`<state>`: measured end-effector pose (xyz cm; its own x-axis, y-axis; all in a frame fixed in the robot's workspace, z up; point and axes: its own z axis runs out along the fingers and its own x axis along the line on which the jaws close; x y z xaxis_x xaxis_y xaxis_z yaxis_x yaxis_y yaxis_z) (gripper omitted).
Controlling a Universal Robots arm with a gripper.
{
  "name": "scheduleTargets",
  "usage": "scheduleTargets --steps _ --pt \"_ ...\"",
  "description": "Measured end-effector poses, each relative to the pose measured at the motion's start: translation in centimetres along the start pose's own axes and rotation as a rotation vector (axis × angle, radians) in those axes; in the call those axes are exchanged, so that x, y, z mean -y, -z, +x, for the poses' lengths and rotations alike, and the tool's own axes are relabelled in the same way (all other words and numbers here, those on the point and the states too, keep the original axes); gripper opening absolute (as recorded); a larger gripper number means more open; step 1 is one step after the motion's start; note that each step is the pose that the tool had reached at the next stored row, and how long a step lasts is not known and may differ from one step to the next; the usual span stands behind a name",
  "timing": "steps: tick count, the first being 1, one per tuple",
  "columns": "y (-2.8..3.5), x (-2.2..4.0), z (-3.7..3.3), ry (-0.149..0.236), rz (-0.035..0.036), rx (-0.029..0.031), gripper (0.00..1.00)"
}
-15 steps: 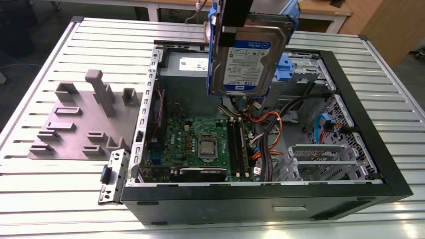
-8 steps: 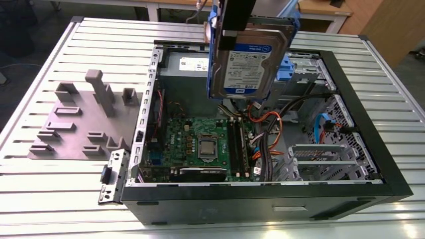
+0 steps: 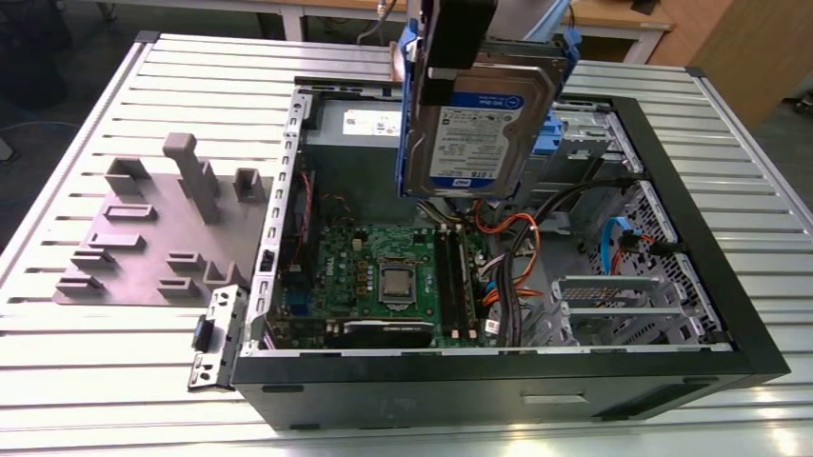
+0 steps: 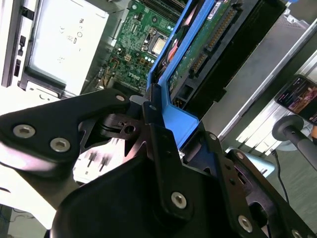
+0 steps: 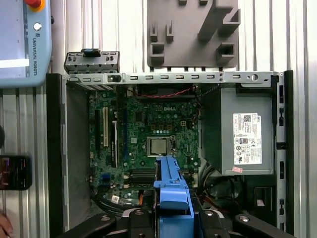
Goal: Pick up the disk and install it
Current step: 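Insert the disk into the insertion slot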
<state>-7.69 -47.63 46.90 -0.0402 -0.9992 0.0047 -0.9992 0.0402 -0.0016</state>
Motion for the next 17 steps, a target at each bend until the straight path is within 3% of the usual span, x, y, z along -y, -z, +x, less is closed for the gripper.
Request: scheduleTargets --steps 6,12,17 --pt "-0.01 1.06 0.03 0.0 -0.0029 -0.0001 0.37" --pt "-0.01 1.14 0.19 0.0 -0.0029 -0.0007 0.37" --pt "-0.04 1.18 0.97 0.0 -0.0029 -0.0007 0.37"
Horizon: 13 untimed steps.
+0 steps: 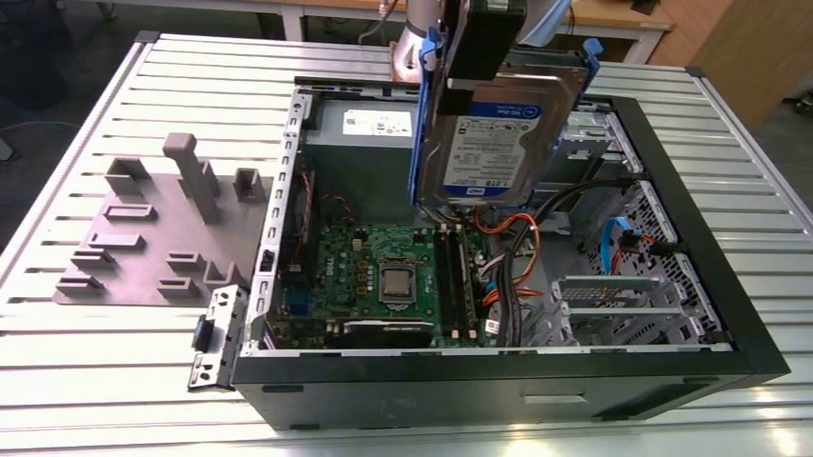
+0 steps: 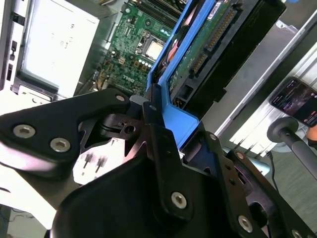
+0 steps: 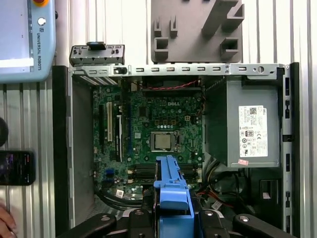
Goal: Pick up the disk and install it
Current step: 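Insert the disk into the insertion slot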
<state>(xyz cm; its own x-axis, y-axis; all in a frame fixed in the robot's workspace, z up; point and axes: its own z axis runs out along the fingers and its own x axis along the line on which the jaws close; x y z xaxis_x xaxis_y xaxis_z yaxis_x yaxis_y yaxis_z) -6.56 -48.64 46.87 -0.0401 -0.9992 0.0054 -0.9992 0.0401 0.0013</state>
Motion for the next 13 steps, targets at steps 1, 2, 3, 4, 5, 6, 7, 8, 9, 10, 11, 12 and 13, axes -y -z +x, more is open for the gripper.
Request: scheduleTargets --steps 1,2,3,4,5,6,7,8,9,10,11,12,13 --pt "0.0 0.0 0.14 0.0 0.0 0.0 0.37" --pt "-0.01 0.0 0.23 0.0 0.0 0.0001 0.37" --pt "-0.01 0.0 0.25 0.0 0.0 0.0 0.37" --pt "-0.01 0.0 0.25 0.0 0.0 0.0001 0.37" --pt "-0.01 0.0 0.25 0.0 0.0 0.0001 0.37" --pt "-0.01 0.01 0.28 0.0 0.0 0.0001 0.37" --pt "-0.01 0.01 0.31 0.0 0.0 0.0001 0.37" --pt "-0.01 0.01 0.31 0.0 0.0 0.0001 0.37" --pt "-0.01 0.01 0.31 0.0 0.0 0.0001 0.37" --pt "-0.01 0.01 0.31 0.0 0.0 0.0 0.37" --pt "-0.01 0.01 0.31 0.0 0.0 0.0 0.37" --pt "-0.01 0.01 0.31 0.0 0.0 0.0001 0.37" --pt "-0.01 0.01 0.32 0.0 0.0 0.0 0.37"
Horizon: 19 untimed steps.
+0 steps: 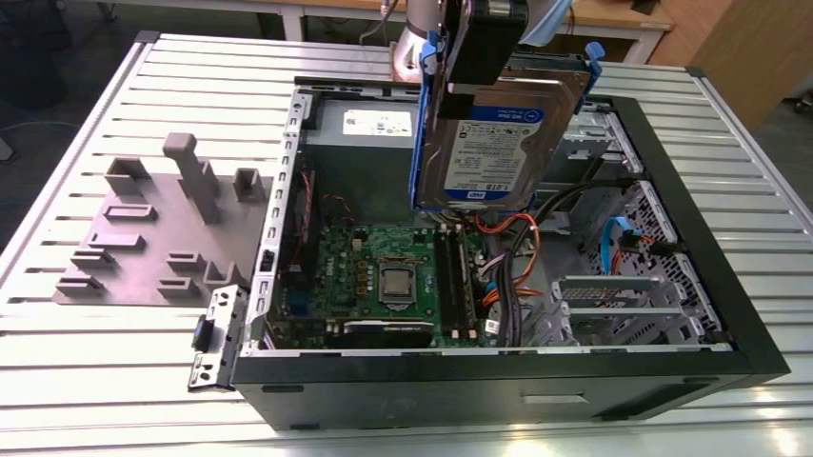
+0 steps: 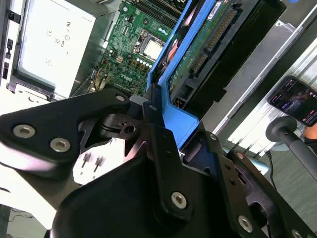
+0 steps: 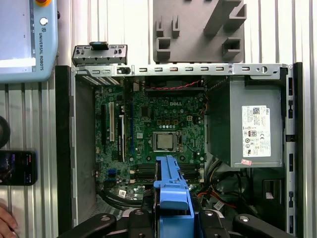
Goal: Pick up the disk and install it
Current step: 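Insert the disk into the insertion slot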
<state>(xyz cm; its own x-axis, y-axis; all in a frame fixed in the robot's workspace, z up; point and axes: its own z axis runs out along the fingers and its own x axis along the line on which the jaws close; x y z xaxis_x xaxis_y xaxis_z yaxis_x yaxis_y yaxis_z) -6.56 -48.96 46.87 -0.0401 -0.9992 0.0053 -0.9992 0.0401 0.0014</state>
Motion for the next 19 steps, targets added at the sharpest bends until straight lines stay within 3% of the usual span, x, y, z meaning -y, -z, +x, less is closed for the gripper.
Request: scheduleTargets --steps 5,14,19 --pt "0.0 0.01 0.15 0.0 0.0 -0.0001 0.37" --pt "-0.06 0.12 1.73 0.0 0.0 0.0 0.37" --pt "-0.09 0.75 2.08 0.0 0.0 0.0001 0.37"
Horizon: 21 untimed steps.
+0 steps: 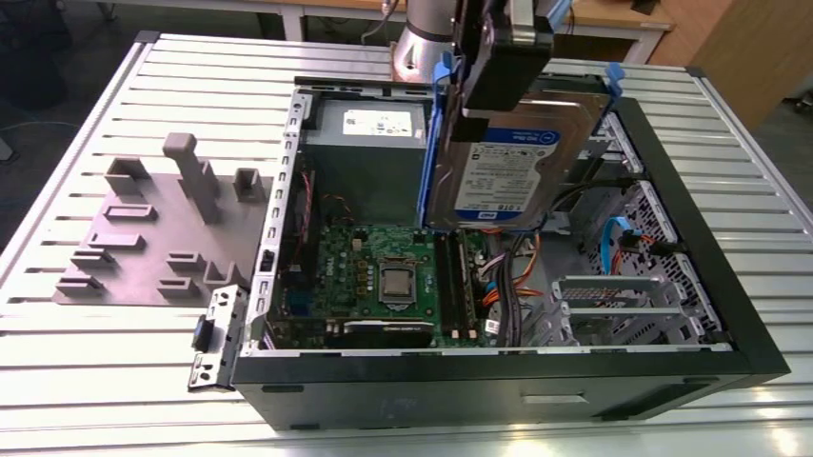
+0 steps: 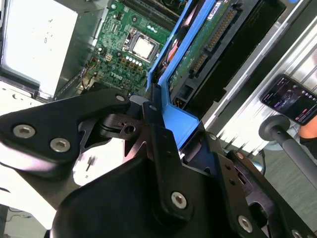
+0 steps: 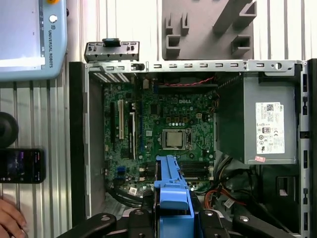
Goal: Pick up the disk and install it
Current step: 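Insert the disk into the insertion slot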
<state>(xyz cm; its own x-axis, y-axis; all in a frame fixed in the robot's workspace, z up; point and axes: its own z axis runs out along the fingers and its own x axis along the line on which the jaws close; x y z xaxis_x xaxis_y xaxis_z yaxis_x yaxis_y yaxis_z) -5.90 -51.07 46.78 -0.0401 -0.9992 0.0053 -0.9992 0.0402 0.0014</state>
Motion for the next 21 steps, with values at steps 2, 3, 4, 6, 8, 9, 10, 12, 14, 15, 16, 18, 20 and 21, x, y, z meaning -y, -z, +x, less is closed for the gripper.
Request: scheduleTargets --steps 2,3,4,6,8,9,10,12,14,15,16,18,20,21 --pt "-0.01 0.36 0.06 0.0 0.0 -0.0001 0.37" --pt "-0.01 0.52 0.07 0.0 0.0 -0.0001 0.37" --pt "-0.02 0.64 0.09 0.0 0.0 -0.0001 0.37" --pt "-0.02 0.84 0.11 0.0 0.0 -0.0002 0.37" --pt "-0.03 0.9 0.11 0.0 0.0 -0.0002 0.37" --pt "-0.04 0.91 0.12 0.0 0.0 -0.0001 0.37" --pt "-0.05 0.92 0.12 0.0 0.0 -0.0001 0.37" --pt "-0.06 0.92 0.13 0.0 0.0001 0.0002 0.37" --pt "-0.06 0.93 0.19 0.0 0.0 0.0 0.37" --pt "-0.05 0.93 0.23 0.0 0.0 -0.0002 0.37" --pt "-0.05 0.93 0.28 0.0 0.0 -0.0001 0.37" --pt "-0.06 0.93 0.37 0.0 0.0 -0.0001 0.37" --pt "-0.06 0.94 0.38 0.0 0.0 -0.0001 0.37" --pt "-0.05 0.95 0.38 0.0 0.0 -0.0002 0.37"
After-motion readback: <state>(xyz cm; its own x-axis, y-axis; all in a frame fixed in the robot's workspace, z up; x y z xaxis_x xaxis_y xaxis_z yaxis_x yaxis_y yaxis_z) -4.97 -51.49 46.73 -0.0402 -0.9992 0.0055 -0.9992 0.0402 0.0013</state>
